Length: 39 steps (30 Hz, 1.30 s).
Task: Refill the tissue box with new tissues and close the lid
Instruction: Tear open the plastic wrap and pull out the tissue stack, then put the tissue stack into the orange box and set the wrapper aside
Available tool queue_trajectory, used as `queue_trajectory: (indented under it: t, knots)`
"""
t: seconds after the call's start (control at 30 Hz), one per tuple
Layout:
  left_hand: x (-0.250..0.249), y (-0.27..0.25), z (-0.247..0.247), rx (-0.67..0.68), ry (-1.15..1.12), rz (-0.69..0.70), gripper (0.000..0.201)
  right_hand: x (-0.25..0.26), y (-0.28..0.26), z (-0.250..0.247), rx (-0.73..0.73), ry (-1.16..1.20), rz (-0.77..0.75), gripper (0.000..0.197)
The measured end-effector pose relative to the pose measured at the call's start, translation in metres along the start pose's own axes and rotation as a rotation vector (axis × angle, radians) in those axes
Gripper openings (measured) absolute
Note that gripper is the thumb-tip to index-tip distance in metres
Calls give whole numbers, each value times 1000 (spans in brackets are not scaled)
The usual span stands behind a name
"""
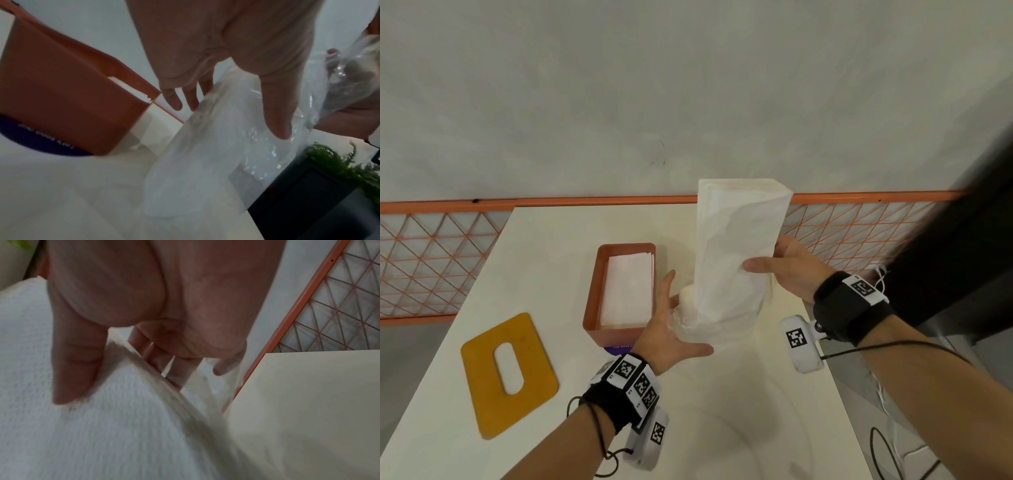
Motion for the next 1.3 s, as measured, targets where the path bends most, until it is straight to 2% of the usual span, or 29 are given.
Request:
queue_trajectory:
  t: [0.07, 0.17, 0.23, 0.37, 0.5, 0.67, 0.8, 0.9, 1.1, 1.3]
  knots:
    - [4, 4, 5, -48, -20, -39, 126, 5, 1, -1, -5, 4, -9, 53]
    - [10, 8, 9, -85, 13, -52, 92, 15, 4, -2, -31, 51, -36, 47]
    - [12, 9, 9, -101, 51, -55, 80, 21, 8, -3, -47, 82, -53, 46]
    - [13, 4, 2, -150, 17, -66, 81, 29, 21, 0, -99, 108, -47, 48]
    - [13, -13, -13, -157, 2, -38, 68, 26, 34, 15, -129, 124, 2, 59]
    - [25, -35, -44, -135, 37, -53, 70, 18, 51, 47, -120, 102, 56, 52]
    - [36, -51, -81, -146, 66, -41, 67, 9, 63, 77, -147, 89, 133, 52]
    - [48, -60, -115, -150, 62, -48, 65, 0, 68, 102, -183, 59, 189, 41]
    - [61, -75, -176, -144, 70, -19, 59, -31, 86, 144, -260, -29, 278, 44]
    - [73, -81, -219, -177, 78, -53, 67, -62, 99, 181, -270, -115, 356, 41]
Point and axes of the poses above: each hand's wrist, its own y-axis towards the middle knuckle, its own z-axis out of the palm, x = y × z, the point moved 2 cm from there along y, towards the middle knuckle, and after that the axes turned 12 degrees about -x, right-handed, at the moved point
